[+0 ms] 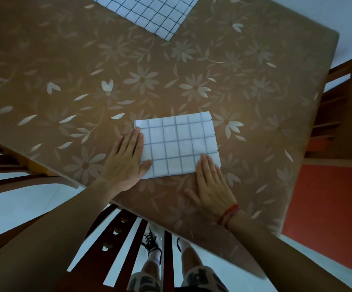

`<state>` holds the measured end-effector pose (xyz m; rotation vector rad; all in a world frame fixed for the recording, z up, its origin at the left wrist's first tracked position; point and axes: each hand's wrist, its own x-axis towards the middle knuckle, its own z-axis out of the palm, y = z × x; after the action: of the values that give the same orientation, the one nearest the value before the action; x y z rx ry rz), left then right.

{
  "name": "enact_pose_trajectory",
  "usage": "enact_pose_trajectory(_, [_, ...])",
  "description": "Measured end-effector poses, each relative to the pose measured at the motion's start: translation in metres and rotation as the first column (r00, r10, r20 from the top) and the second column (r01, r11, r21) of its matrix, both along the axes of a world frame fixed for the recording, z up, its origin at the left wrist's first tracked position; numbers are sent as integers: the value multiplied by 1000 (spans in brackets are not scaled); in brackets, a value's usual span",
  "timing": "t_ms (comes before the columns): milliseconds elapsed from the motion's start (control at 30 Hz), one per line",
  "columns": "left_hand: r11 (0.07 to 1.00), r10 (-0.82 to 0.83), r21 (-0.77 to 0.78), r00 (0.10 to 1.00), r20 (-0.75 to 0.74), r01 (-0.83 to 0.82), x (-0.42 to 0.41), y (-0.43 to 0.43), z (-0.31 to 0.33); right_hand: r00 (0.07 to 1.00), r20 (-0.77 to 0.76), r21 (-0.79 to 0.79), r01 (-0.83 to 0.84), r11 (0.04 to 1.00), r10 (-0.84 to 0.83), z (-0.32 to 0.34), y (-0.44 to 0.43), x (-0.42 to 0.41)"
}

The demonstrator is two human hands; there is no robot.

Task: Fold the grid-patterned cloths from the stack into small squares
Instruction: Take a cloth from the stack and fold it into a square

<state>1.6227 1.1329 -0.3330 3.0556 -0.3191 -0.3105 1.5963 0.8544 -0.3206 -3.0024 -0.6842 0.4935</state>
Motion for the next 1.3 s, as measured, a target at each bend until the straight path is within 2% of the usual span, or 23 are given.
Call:
enact_pose_trajectory(67, [1000, 0, -2, 1000, -8, -1, 0, 0, 1, 998, -4, -3, 69, 998, -69, 1, -15, 2])
enact_pose_trajectory(233, [1000, 12, -25, 1000, -26, -13, 1, -2, 5, 995, -13, 21, 100, 995, -100, 4, -17, 4])
enact_pose_trajectory(400, [982, 86, -166, 996, -30, -90, 4, -10, 19, 988, -13, 81, 154, 985, -153, 17, -17, 20])
enact_pose_trajectory(500, [964, 107, -244, 994, -3, -104, -2, -24, 33, 976, -49, 211, 217, 953, -212, 28, -14, 40])
enact_pose_trajectory(567, [949, 112, -298, 994, 15, -102, -10, -37, 39, 943, -143, 303, 329, 894, -299, 35, -12, 55])
enact_pose_trajectory(667, [942, 102, -323, 995, 10, -93, -24, -51, 40, 824, -269, 362, 566, 741, -498, 53, -10, 79])
enact_pose_trajectory(733, [932, 115, -346, 993, -6, -110, -30, -54, 36, 649, -412, 347, 761, 548, -640, 60, -12, 96])
enact_pose_trajectory(800, [924, 140, -358, 990, -8, -134, -31, -54, 33, 477, -599, 296, 878, 376, -643, 63, -16, 105])
enact_pose_trajectory(867, [923, 148, -358, 989, -9, -141, -32, -55, 30, 377, -714, 259, 925, 277, -590, 62, -21, 109])
enact_pose_trajectory(1100, [913, 162, -379, 987, -9, -153, -33, -54, 29, 197, -848, 162, 980, 113, -491, 64, -26, 109])
enact_pose_trajectory(1300, [906, 154, -396, 988, -18, -149, -33, -52, 30, 165, -879, 89, 978, 188, -448, 58, -27, 119])
